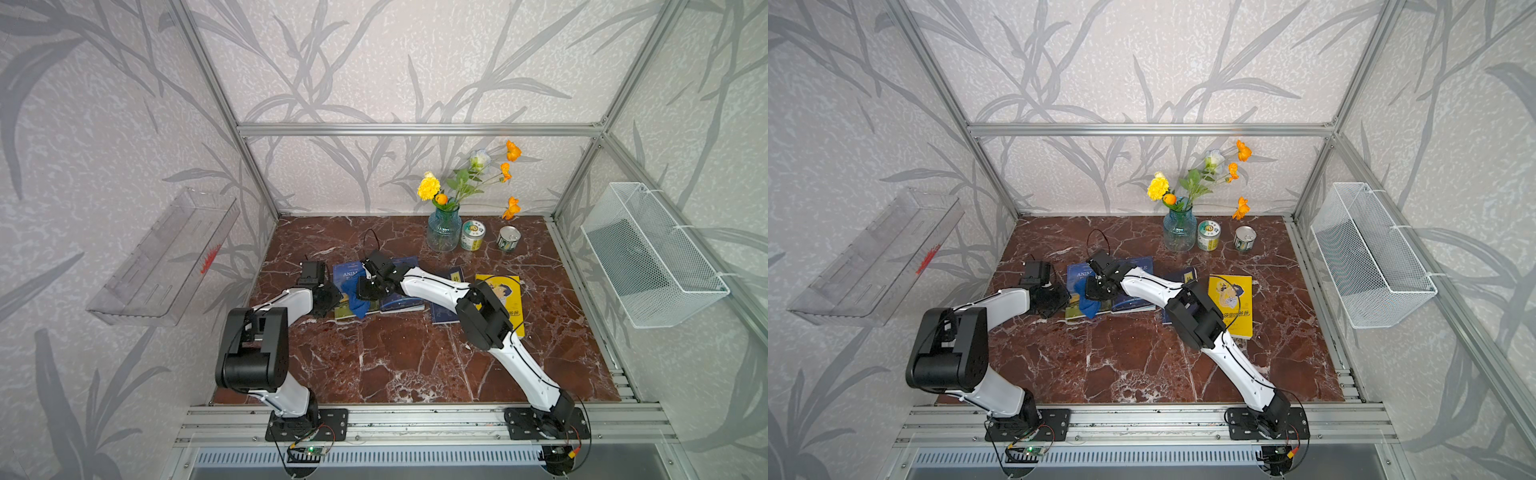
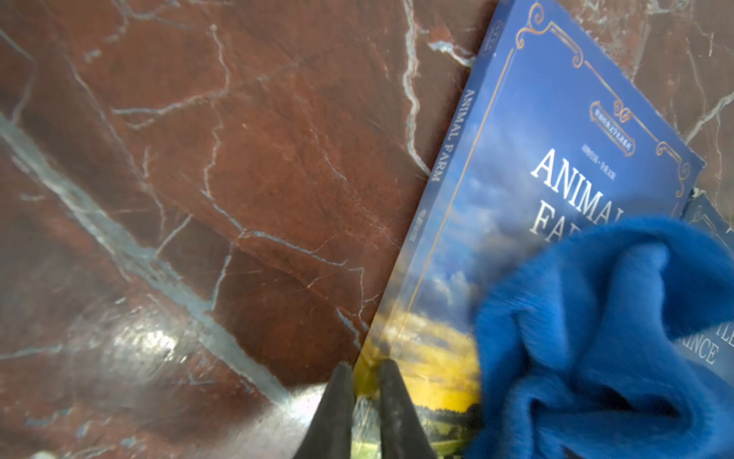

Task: Wipe the cover of the book
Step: Wipe the dirt from the cover of the book.

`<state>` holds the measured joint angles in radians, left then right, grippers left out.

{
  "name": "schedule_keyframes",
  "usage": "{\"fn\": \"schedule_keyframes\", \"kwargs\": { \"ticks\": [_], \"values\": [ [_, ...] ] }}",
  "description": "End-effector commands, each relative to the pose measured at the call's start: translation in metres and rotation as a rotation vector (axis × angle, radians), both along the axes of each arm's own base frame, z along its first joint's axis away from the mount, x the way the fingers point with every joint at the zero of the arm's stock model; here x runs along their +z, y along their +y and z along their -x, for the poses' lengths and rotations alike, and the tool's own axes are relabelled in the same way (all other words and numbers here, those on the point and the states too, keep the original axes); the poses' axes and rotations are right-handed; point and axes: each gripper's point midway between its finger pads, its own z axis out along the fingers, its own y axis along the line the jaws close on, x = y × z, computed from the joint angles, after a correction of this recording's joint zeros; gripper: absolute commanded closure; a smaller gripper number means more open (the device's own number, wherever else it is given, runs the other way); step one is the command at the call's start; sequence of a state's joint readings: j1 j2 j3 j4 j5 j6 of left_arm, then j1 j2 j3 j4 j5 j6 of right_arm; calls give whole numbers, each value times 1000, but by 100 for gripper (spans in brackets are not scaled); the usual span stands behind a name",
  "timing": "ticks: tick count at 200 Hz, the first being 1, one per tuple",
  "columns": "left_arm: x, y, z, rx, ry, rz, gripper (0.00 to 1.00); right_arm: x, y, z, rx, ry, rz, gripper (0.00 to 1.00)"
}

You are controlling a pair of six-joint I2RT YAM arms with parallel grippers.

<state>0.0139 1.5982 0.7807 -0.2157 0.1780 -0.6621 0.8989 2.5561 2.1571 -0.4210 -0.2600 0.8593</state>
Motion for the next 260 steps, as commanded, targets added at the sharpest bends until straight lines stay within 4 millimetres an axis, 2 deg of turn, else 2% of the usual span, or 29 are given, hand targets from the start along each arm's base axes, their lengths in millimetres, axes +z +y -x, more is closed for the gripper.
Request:
{"fn": "schedule_keyframes", "kwargs": {
  "ticks": [1,22,54,73,102,145,175,189,192,193,203,243,260],
  "values": [
    [-32,-3,48,-24,192,-9,85,-103,-47,43,16,186,305,100],
    [-32,-3,49,-24,192,-9,85,-96,-65,33,4,174,334,100],
    [-32,-3,48,-22,191,-9,85,-92,-118,23,-80,165,352,100],
    [-32,-3,48,-22,190,-8,85,-87,-131,21,-105,154,355,100],
    [-31,-3,48,-21,189,-8,85,-89,-106,23,-56,157,344,100],
    [-32,-3,48,-23,191,-6,85,-86,-51,-16,-68,124,281,100],
    [-32,-3,48,-23,191,-7,85,-88,-34,-29,-100,123,241,100],
    [-32,-3,48,-23,191,-6,85,-87,-36,-25,-89,130,251,100],
    [-32,-4,48,-23,191,-5,85,-92,-39,-21,-84,139,271,100],
    [-32,-3,48,-23,192,-5,85,-86,-38,-21,-81,131,265,100],
    [-32,-3,48,-23,191,-5,85,-87,-44,-11,-55,128,303,100],
    [-31,-3,48,-22,190,-4,87,-85,-63,50,11,93,357,100],
    [-32,-3,48,-23,191,-6,87,-89,-69,54,-27,89,335,100]
  ]
}}
